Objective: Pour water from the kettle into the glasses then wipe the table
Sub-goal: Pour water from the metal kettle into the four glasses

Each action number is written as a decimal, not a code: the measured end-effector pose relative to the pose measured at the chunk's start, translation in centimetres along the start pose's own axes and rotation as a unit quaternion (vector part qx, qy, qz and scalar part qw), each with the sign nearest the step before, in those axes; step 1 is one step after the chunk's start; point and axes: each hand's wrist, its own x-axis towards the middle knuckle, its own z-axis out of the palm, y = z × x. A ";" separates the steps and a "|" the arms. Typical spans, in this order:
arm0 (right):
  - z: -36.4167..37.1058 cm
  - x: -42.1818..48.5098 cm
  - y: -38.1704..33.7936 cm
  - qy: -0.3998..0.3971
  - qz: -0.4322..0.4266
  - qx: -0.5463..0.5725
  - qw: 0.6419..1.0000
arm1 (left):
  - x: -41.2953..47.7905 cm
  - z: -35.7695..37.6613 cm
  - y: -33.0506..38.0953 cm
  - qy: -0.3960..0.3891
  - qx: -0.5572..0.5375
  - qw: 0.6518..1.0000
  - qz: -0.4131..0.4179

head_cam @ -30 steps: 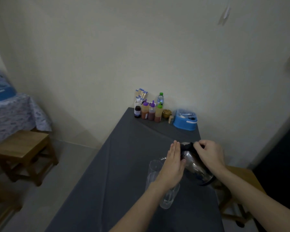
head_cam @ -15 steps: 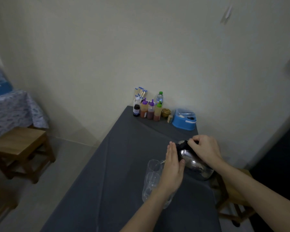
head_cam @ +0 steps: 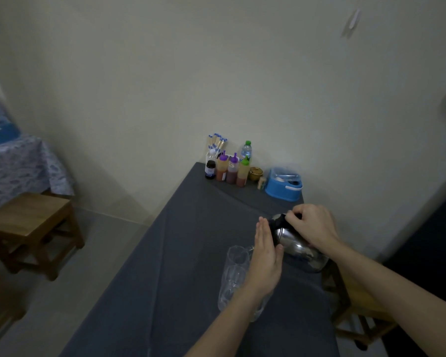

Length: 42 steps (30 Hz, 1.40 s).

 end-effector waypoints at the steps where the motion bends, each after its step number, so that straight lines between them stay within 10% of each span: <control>1: 0.0 0.1 -0.1 0.001 -0.004 -0.004 1.000 | 0.0 0.0 0.0 0.002 -0.002 1.000 0.000; 42: 0.9 2.7 -1.5 -0.014 -0.086 -0.063 0.994 | 0.5 -0.1 -0.5 0.056 -0.050 0.997 -0.027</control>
